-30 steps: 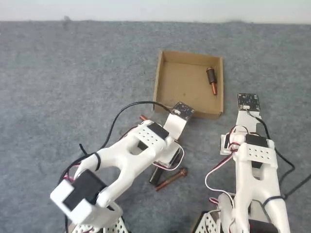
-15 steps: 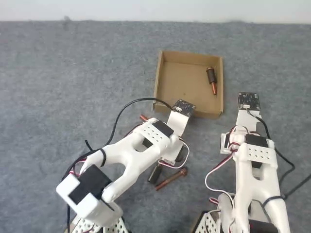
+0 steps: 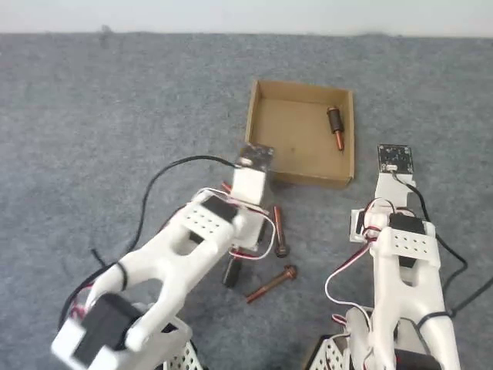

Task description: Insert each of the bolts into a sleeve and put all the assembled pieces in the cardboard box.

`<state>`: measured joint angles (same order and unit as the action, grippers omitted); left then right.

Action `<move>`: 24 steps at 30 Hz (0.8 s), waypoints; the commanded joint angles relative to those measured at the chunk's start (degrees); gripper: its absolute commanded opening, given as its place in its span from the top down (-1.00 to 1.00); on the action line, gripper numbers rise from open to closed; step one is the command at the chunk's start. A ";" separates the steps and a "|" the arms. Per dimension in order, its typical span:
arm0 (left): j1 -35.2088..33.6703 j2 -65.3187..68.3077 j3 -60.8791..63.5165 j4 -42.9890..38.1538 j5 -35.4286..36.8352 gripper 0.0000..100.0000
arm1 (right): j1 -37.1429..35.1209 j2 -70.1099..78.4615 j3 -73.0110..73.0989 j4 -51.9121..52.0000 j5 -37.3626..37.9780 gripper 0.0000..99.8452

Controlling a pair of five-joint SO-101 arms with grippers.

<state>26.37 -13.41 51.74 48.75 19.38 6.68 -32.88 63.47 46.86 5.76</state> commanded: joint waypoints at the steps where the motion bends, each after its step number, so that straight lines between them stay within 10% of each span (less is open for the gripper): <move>1: -1.93 -8.35 0.40 -3.87 0.35 0.98 | 0.92 -2.51 -0.53 -1.19 0.53 0.99; 24: -9.23 -26.73 14.20 -20.48 0.35 0.98 | -3.82 -2.51 -0.35 -0.92 0.44 0.99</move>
<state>17.41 -35.38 65.80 30.46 19.38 4.04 -32.88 63.47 46.77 5.76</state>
